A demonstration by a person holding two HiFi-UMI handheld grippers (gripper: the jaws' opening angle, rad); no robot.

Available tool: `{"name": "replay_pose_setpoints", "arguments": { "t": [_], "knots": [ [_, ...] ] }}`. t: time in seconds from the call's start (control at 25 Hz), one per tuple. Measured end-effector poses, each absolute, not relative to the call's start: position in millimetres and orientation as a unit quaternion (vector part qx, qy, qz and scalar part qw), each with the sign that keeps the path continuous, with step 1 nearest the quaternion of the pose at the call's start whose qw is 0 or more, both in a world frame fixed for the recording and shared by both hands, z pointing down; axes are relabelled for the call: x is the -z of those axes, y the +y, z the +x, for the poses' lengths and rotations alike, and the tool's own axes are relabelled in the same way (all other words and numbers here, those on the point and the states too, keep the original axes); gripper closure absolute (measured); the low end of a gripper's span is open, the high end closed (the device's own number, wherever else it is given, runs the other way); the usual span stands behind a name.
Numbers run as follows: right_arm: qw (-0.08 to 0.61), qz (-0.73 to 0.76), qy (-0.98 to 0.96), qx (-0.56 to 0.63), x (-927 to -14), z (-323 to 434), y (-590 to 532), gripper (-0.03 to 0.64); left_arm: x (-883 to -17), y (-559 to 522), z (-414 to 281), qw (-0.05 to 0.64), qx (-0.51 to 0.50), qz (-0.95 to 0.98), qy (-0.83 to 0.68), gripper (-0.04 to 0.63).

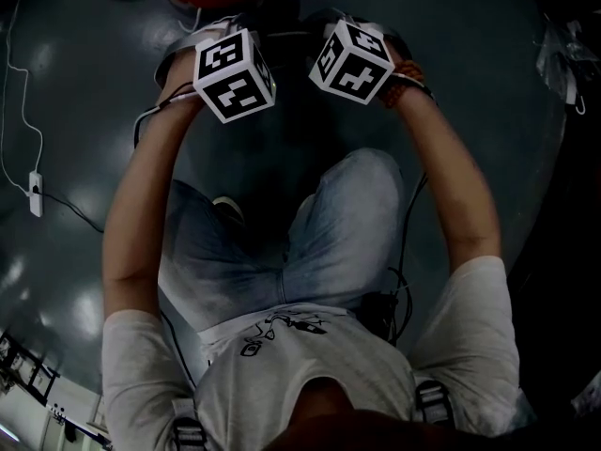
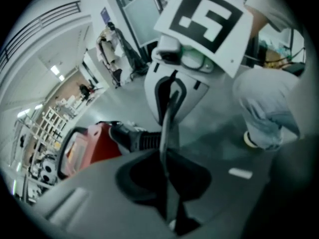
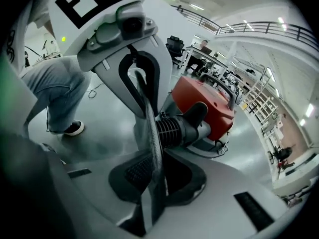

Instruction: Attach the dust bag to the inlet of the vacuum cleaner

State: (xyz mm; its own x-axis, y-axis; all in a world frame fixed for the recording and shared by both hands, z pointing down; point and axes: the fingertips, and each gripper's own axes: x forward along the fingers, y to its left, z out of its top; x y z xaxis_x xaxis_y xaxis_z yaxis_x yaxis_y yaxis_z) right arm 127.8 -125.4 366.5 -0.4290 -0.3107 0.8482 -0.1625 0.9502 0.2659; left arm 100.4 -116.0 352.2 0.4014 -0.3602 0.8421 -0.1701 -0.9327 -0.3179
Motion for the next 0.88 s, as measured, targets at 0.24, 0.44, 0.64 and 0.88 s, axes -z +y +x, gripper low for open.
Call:
{"name": "replay_pose_setpoints", "arguments": {
  "t": [0.24,0.44,0.64,0.88],
  "knots": [
    [0.543,0.126,-0.824,0.103,-359,127,-135,0.569,-349,-121,99,0.056,0.494,-0.85,0.173,0.565],
    [0.508,0.137,-0.849,0.04,-360,134,-137,0.569,-345,-126,105,0.067,0.504,-0.845,0.166,0.561],
    [0.491,0.128,-0.862,0.017,-355,127,-138,0.569,-347,-130,98,0.045,0.494,-0.853,0.162,0.561],
    [0.479,0.127,-0.869,0.003,-358,133,-140,0.571,-346,-133,103,0.054,0.503,-0.849,0.153,0.557]
  ]
}}
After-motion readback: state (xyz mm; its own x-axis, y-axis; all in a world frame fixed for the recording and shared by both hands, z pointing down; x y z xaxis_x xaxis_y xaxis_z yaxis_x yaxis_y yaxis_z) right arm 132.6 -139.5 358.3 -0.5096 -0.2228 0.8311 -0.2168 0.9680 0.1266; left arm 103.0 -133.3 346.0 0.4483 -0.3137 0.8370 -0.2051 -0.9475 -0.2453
